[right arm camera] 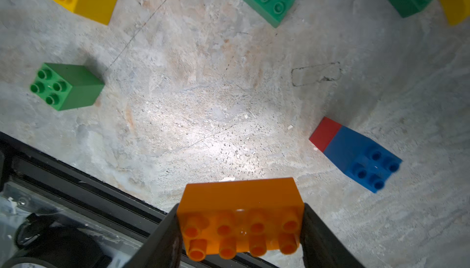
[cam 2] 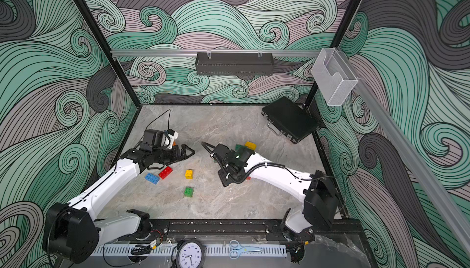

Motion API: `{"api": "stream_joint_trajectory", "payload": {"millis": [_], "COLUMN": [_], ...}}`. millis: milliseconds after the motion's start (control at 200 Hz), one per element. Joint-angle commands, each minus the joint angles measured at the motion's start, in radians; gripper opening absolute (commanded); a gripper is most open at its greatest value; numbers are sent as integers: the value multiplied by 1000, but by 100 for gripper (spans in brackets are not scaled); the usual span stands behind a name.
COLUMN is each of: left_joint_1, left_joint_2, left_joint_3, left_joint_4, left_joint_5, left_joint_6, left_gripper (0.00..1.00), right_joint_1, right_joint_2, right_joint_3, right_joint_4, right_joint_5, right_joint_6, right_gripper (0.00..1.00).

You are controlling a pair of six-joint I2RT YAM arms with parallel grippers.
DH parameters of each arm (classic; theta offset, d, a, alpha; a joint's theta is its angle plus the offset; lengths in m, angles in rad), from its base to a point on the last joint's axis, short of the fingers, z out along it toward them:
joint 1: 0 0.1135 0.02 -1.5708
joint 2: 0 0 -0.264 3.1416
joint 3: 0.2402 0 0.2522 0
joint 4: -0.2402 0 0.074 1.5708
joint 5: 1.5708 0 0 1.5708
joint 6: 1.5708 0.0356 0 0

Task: Assemble an ice cream with lego
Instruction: Pick up the lego brick from the center of the board.

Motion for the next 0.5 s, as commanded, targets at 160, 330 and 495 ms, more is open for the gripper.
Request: {"api": "stream_joint_trajectory", "payload": {"millis": [160, 330, 495], "left_joint_1": [-61, -84, -95], "left_joint_2": [96, 143, 158], "left_joint_3": [68, 88, 82], "left_joint_4": [68, 105, 121], "left_joint_5": [28, 52, 75], "left_joint_6": [5, 7, 20], "left_gripper": [98, 98, 99], "right_joint_1": [-138, -208, -242], "right_joint_2": [-50, -26, 14], "right_joint_3": [52, 62, 68], "right_joint_4": [-192, -208, -206], "right_joint_5": [50, 49, 48], "right_joint_6": [133, 157, 156], "right_gripper": [41, 41, 42]}}
